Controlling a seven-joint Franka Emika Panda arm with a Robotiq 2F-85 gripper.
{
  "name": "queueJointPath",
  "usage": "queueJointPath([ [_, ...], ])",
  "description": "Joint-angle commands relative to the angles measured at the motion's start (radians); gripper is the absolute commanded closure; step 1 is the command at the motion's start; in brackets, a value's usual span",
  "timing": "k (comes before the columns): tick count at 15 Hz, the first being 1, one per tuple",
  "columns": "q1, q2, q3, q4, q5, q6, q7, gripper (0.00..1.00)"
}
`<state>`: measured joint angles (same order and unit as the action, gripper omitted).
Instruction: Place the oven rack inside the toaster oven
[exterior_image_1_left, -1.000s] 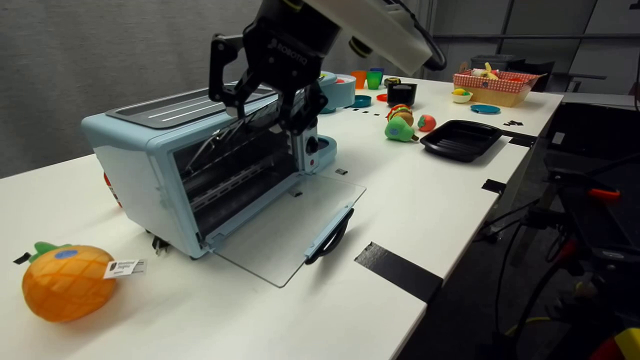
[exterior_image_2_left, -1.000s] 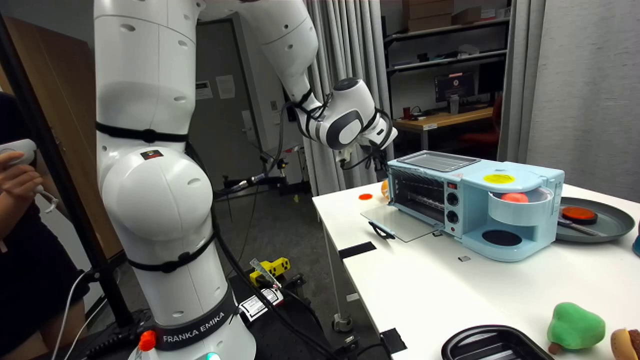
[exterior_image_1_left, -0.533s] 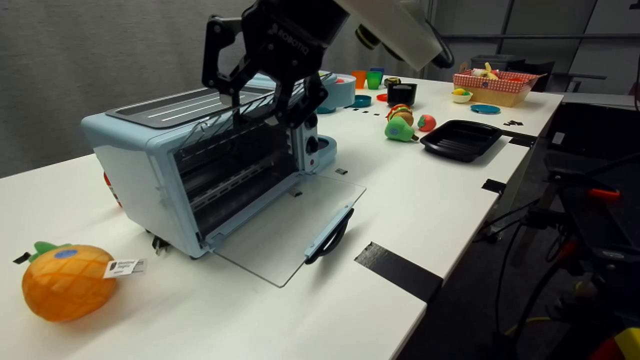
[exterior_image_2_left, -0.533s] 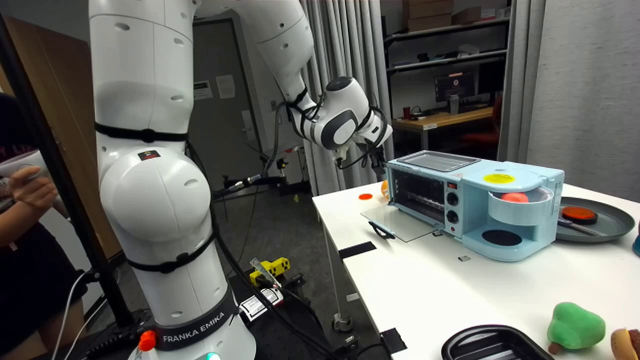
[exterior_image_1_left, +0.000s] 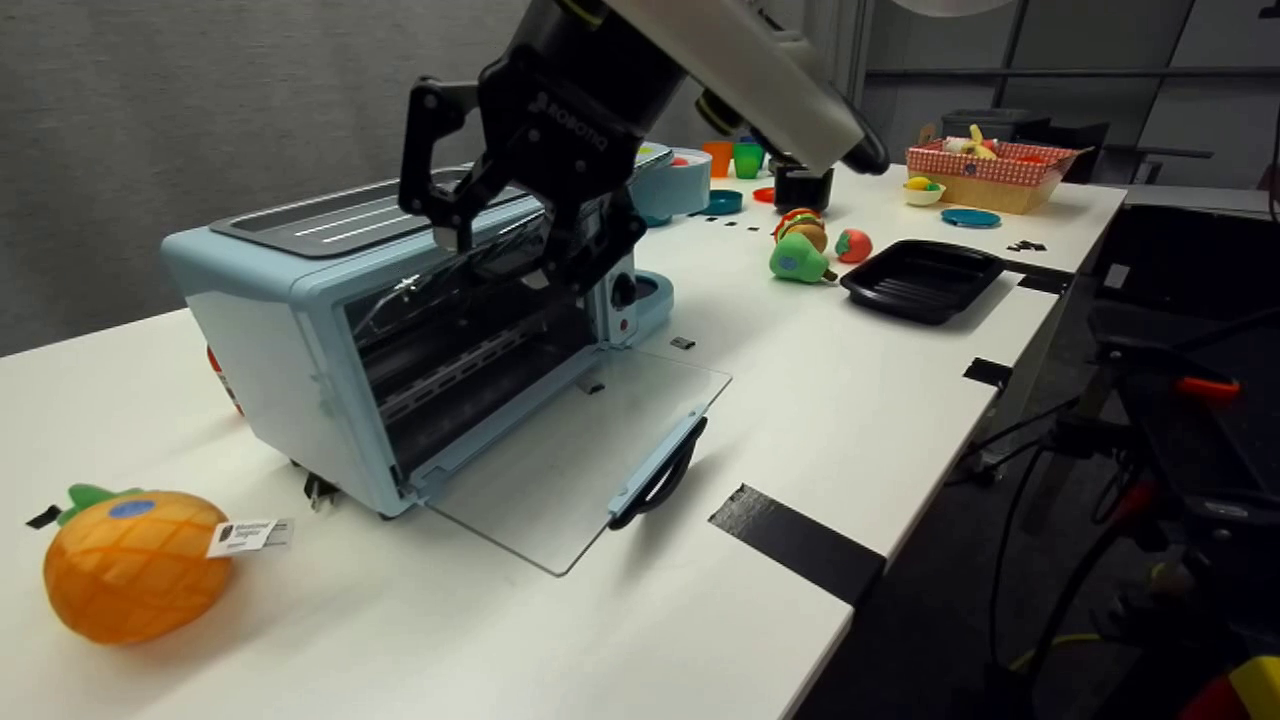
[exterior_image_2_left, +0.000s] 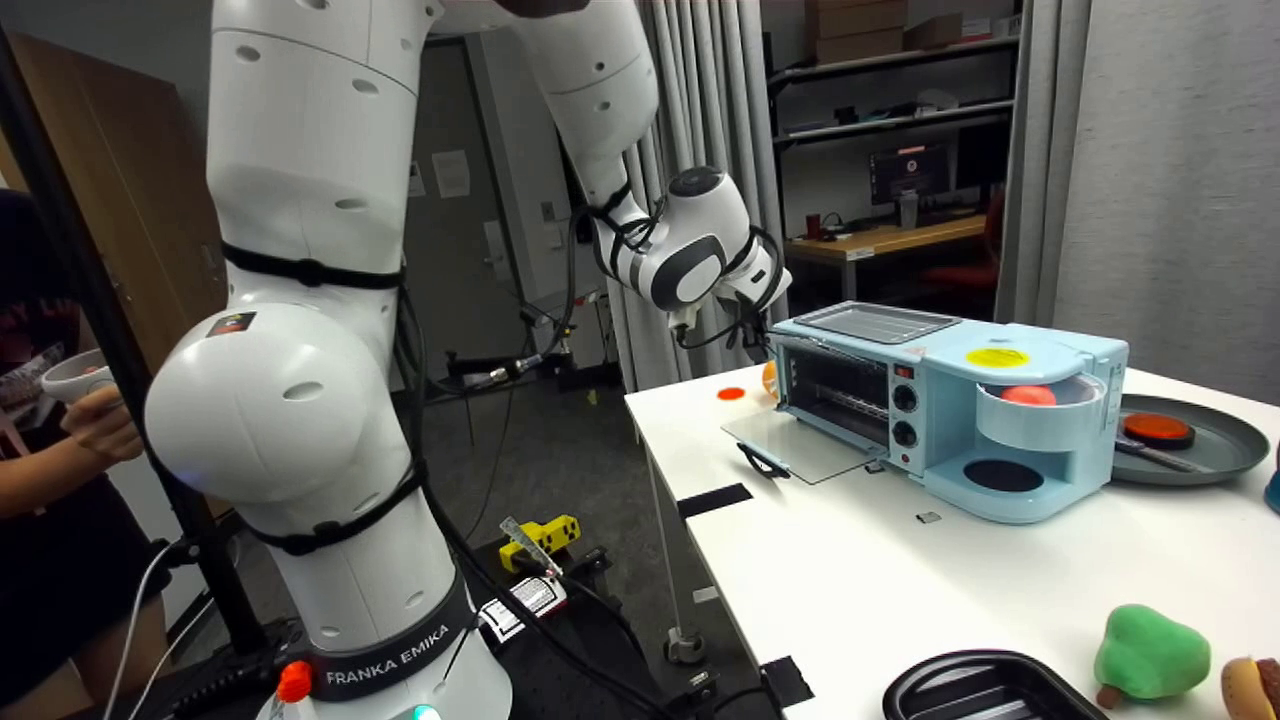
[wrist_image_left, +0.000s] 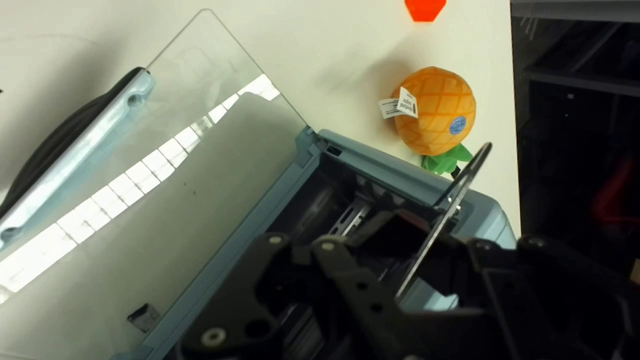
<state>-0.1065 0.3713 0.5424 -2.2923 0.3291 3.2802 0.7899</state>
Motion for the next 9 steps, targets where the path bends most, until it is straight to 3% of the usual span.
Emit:
queueJointPath([
  [1, -0.143, 0.098, 0.108, 0.039, -0.044, 0.035, -0.044, 0.98],
  [5, -0.230, 0.169, 0.151, 0.063, -0.072, 0.021, -0.073, 0.98],
  [9, -0.250, 0.214, 0.160, 0.093, -0.095, -0.003, -0.082, 0.98],
])
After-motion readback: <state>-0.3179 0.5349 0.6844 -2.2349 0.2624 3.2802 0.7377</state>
